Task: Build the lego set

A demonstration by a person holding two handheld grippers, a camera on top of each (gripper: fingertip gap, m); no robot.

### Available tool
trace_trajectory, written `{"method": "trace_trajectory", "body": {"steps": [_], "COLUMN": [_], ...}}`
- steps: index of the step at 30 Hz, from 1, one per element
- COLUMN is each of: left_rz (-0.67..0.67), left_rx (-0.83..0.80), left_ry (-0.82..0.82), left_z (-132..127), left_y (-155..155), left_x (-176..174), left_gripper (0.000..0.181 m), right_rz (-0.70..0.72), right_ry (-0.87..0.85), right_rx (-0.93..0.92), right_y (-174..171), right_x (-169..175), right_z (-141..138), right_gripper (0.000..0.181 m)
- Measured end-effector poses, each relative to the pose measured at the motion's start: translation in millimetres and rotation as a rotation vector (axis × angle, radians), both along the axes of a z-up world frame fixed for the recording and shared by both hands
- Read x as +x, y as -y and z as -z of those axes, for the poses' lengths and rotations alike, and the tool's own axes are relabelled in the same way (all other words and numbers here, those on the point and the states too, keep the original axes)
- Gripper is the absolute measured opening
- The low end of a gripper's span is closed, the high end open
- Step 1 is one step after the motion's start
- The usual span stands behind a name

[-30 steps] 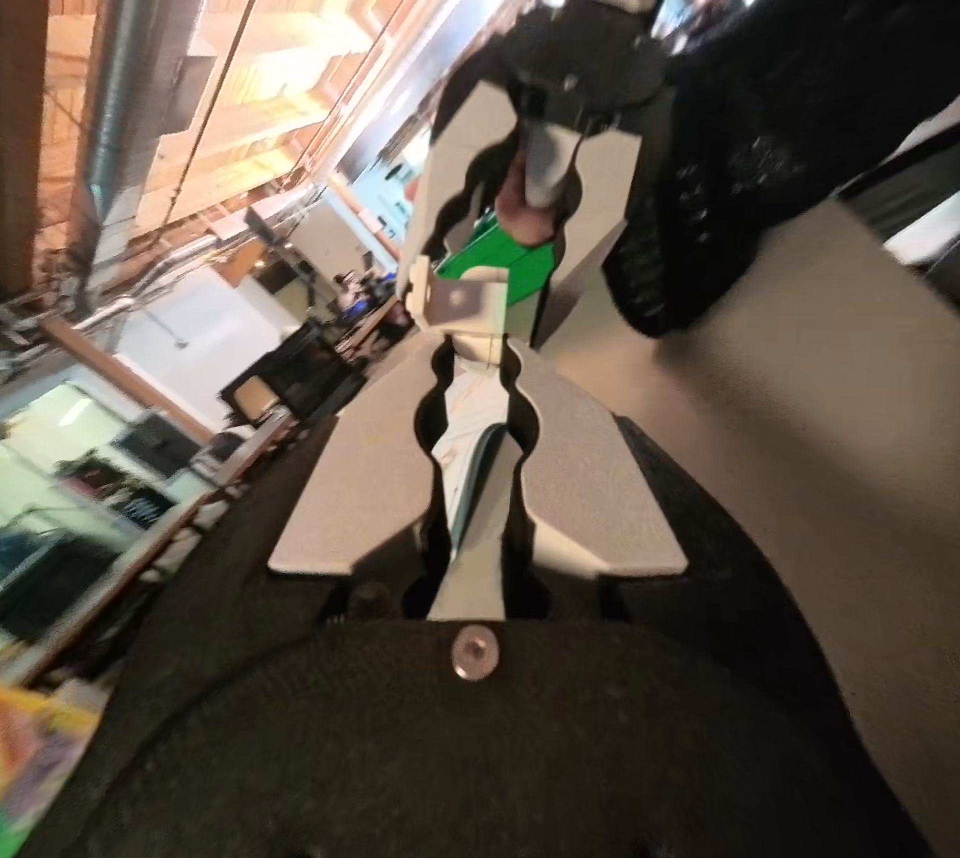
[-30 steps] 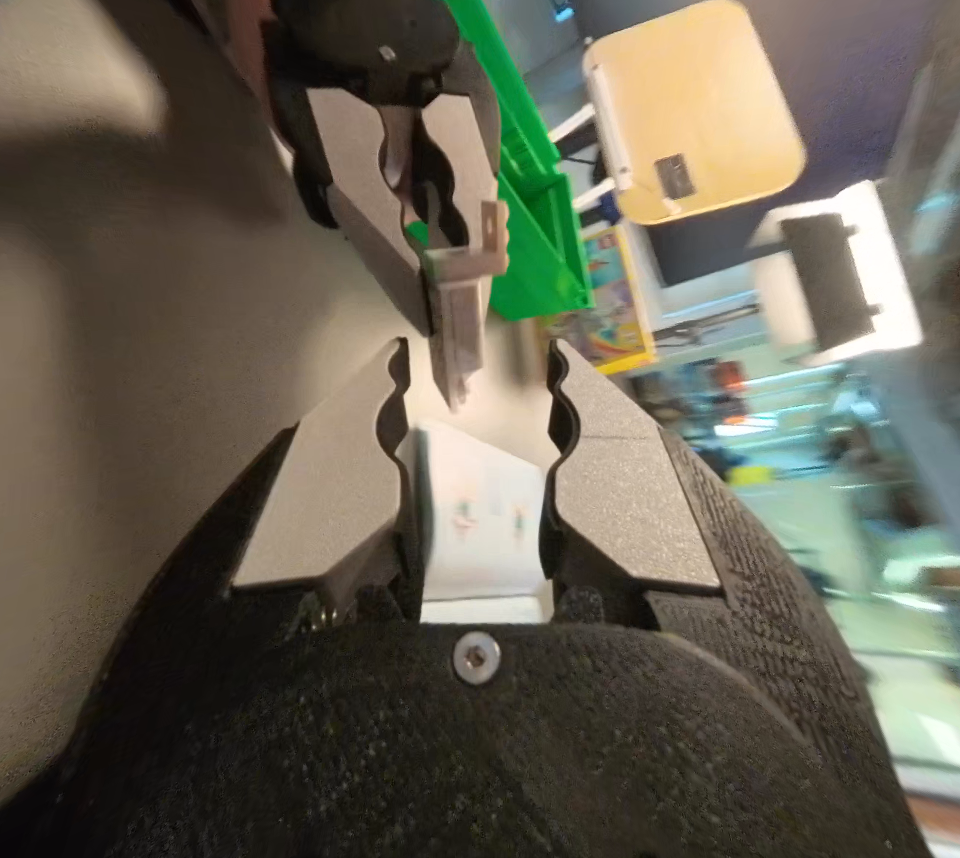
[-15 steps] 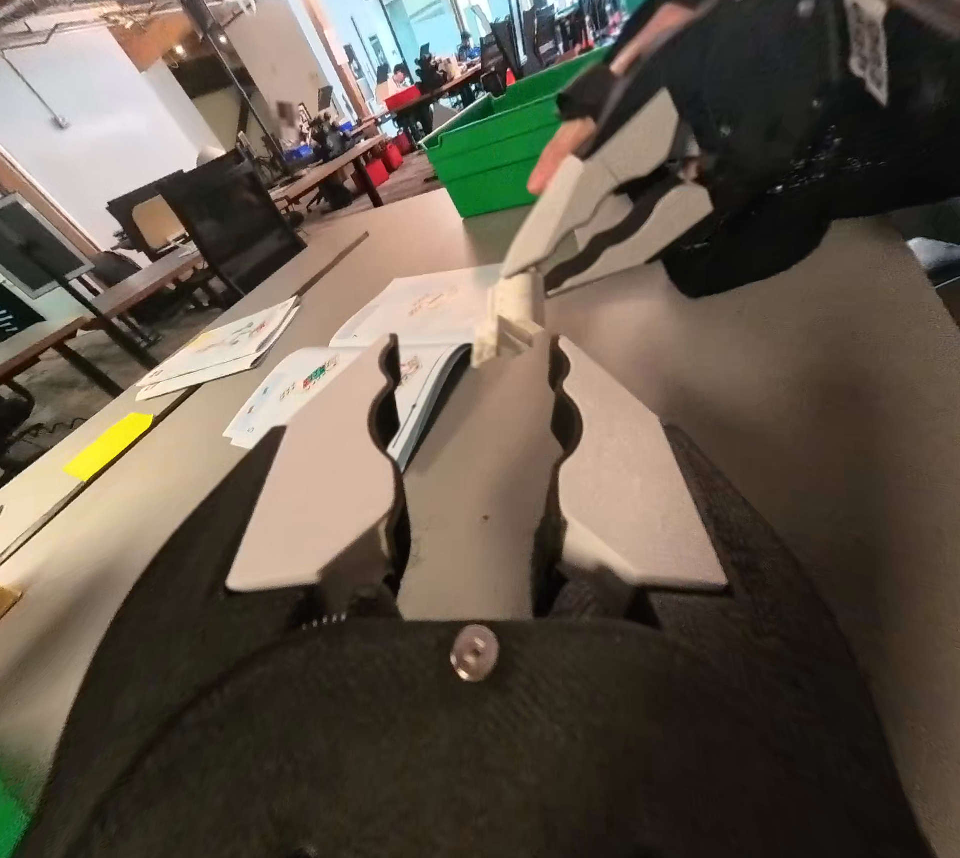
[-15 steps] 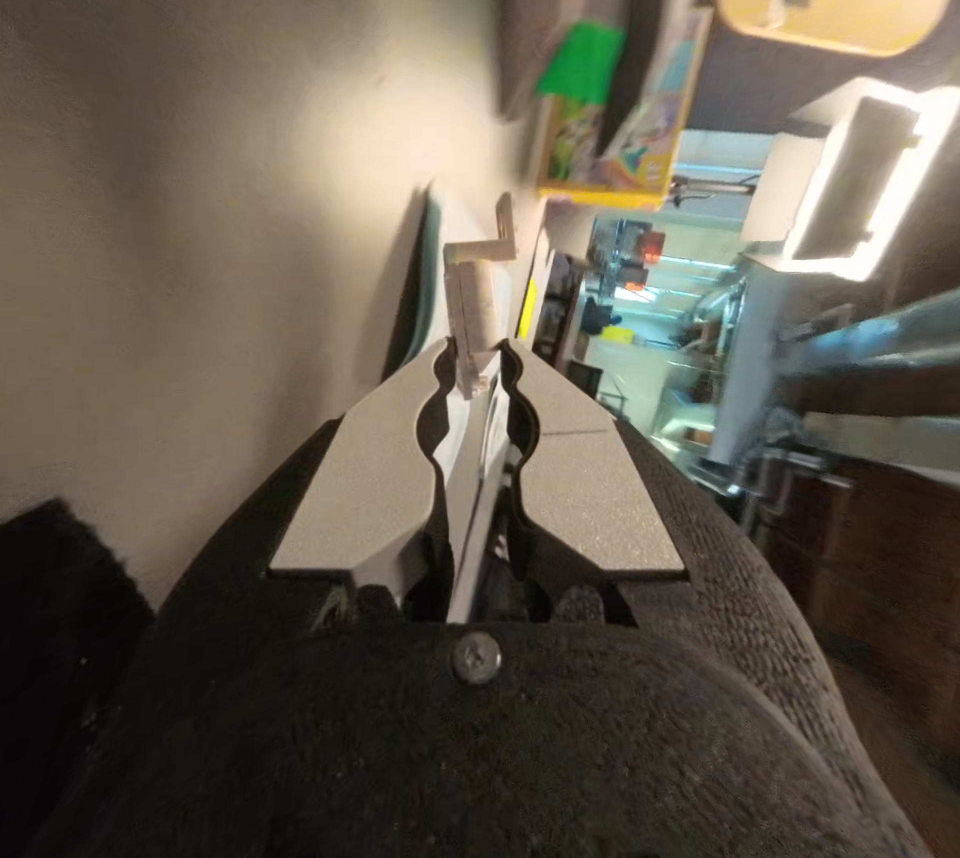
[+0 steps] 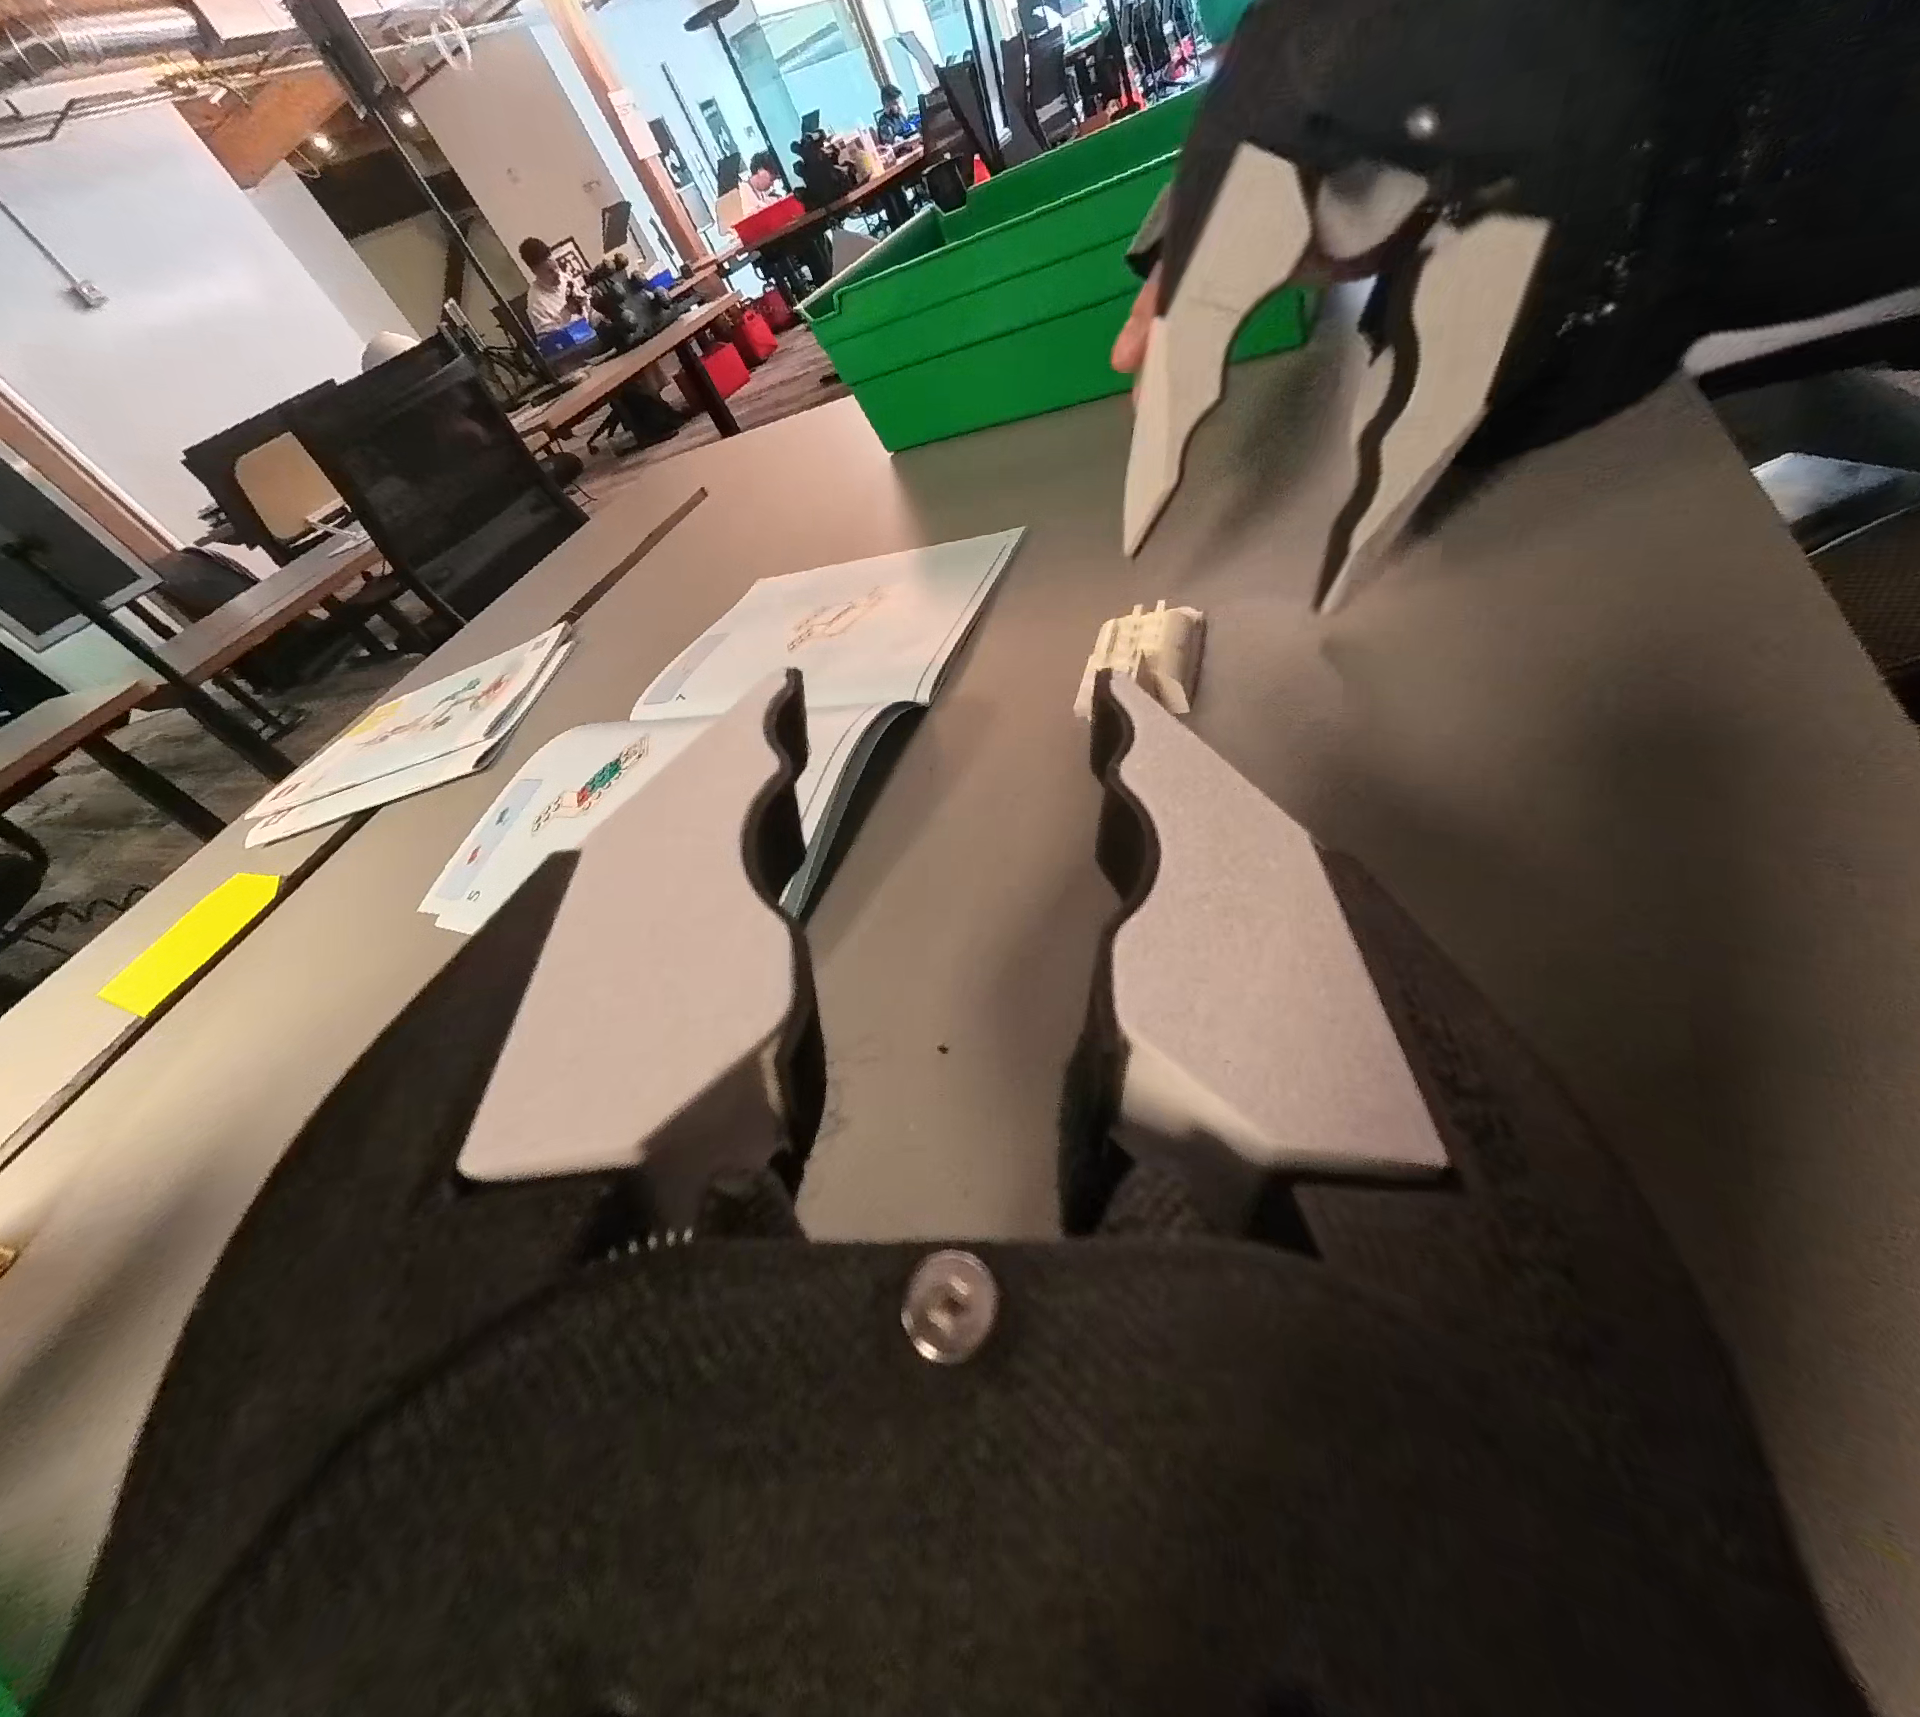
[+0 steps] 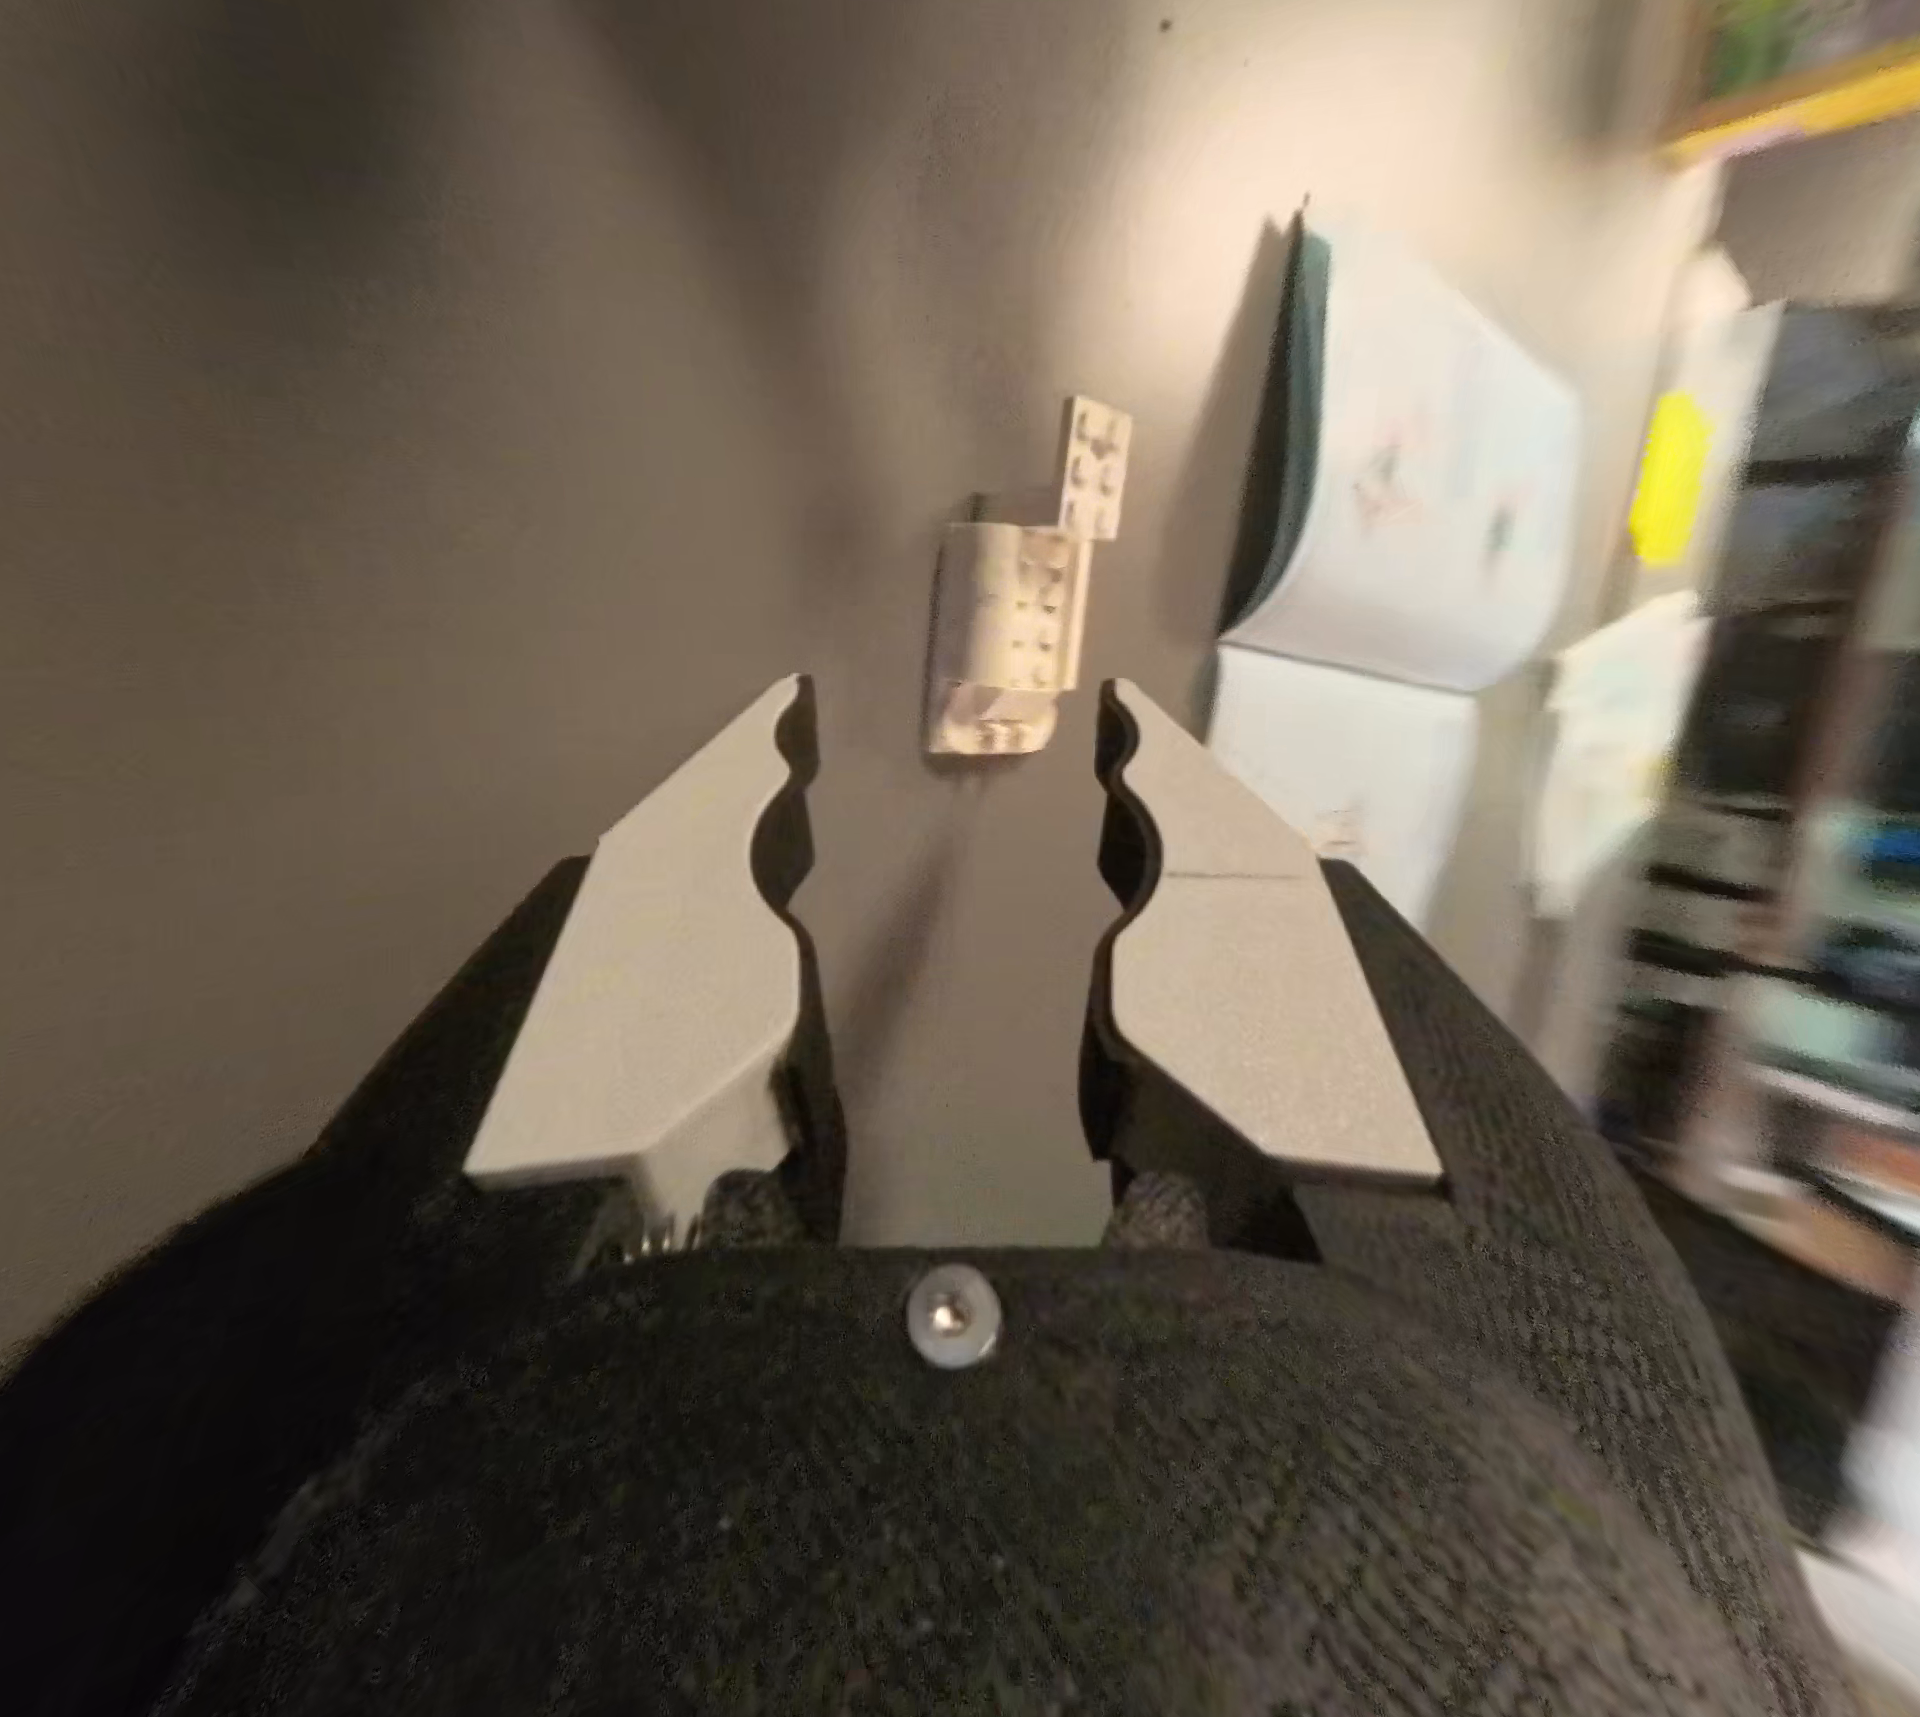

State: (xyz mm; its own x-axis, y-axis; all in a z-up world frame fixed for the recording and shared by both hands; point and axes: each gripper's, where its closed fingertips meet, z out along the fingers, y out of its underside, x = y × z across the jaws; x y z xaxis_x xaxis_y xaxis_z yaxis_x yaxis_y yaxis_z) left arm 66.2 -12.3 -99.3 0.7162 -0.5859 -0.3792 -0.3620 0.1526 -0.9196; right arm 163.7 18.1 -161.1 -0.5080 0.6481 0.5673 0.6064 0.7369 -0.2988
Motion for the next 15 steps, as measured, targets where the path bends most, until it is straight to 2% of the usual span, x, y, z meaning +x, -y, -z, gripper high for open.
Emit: {"method": "trace_trajectory", "body": {"steps": [3, 6, 10, 15], "left_rz": [0.0, -0.006, -0.016, -0.017], "left_rx": [0.008, 0.02, 0.031, 0.059], "left_ry": [-0.001, -0.006, -0.025, -0.046], "left_z": [-1, -2, -1, -3], "left_y": [0, 0, -1, 0], "left_x": [0, 0, -1, 1], "left_gripper": [0.054, 0.054, 0.054, 0.054], "right_rz": [0.099, 0.15, 0.148, 0.124], "right_ry": [-0.025, -0.072, -0.09, -0.058], "right_rx": [-0.363, -0.581, -0.736, -0.816], "right_y": [4, -7, -14, -9], "right_x": [6, 5, -3, -7], "right_z": [-9, -6, 4, 14], "right_gripper": [0.058, 0.059, 0.059, 0.058]}}
